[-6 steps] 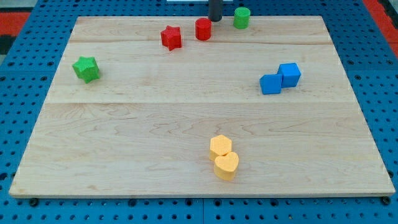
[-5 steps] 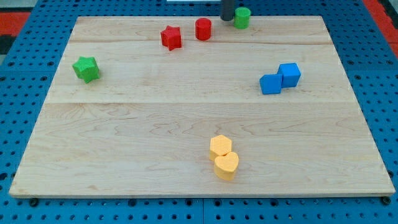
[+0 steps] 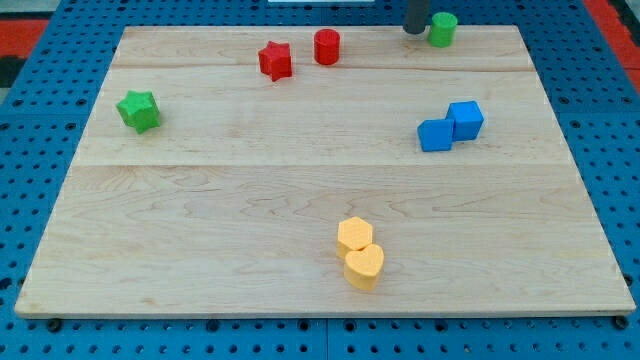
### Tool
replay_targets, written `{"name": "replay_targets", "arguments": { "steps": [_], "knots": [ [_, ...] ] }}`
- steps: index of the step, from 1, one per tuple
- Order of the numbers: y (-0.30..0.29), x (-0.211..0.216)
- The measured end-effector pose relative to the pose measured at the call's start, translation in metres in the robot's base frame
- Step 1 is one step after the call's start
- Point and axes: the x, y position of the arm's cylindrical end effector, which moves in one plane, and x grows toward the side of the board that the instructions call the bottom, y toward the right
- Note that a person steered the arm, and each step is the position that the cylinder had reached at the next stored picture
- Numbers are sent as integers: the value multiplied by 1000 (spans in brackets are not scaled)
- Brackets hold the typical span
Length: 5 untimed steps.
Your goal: Move the blue triangle along with the blue cube towards the center of the board
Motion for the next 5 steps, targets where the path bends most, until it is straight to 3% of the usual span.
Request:
{"name": "replay_targets", "arguments": {
  "steps": [2,3,5],
  "knots": [
    [-1,10],
    [-18,60],
    [-87,205]
  ]
}}
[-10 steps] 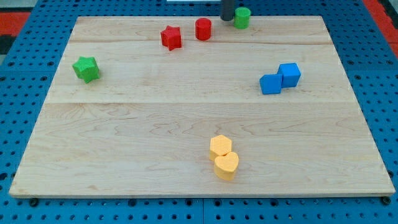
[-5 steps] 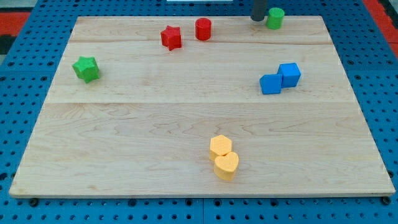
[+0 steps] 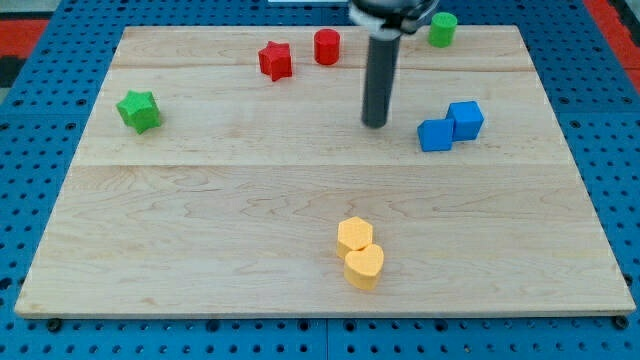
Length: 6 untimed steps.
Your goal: Move the blue triangle along with the blue cube towards the center of the board
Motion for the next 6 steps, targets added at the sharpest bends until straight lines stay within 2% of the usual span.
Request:
{"name": "replay_targets", "arguments": {
  "steps": [1,2,4,5,6],
  "knots": [
    [30,63],
    [142,64],
    [201,-6],
    [147,-12],
    [47,-12]
  ]
}}
